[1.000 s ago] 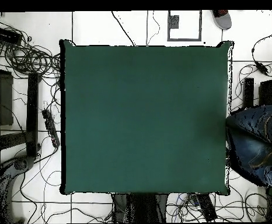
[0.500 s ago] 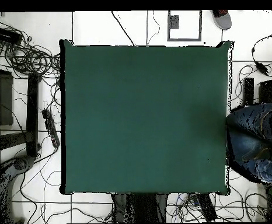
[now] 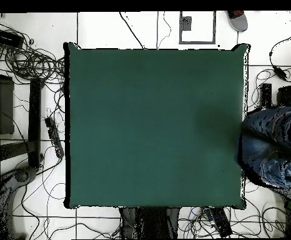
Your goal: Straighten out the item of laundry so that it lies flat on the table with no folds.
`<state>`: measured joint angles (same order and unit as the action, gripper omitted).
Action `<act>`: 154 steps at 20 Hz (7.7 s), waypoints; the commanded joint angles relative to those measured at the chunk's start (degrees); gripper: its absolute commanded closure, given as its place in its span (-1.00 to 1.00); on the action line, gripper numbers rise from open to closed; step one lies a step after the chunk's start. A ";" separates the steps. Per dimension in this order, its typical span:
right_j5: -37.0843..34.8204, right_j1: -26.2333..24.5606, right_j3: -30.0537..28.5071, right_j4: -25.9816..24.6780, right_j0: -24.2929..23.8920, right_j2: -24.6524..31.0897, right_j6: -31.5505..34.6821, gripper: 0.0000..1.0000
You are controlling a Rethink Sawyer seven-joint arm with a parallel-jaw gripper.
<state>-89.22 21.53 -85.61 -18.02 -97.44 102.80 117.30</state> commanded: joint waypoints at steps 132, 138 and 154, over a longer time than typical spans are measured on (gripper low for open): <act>67.36 24.46 -29.19 36.37 73.37 -78.71 16.85 1.00; 66.21 20.97 -24.47 36.82 76.77 -83.54 15.88 1.00; 60.24 17.98 -15.61 38.21 86.74 -94.60 18.65 1.00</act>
<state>-19.93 43.02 -107.99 16.10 -15.11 12.45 120.37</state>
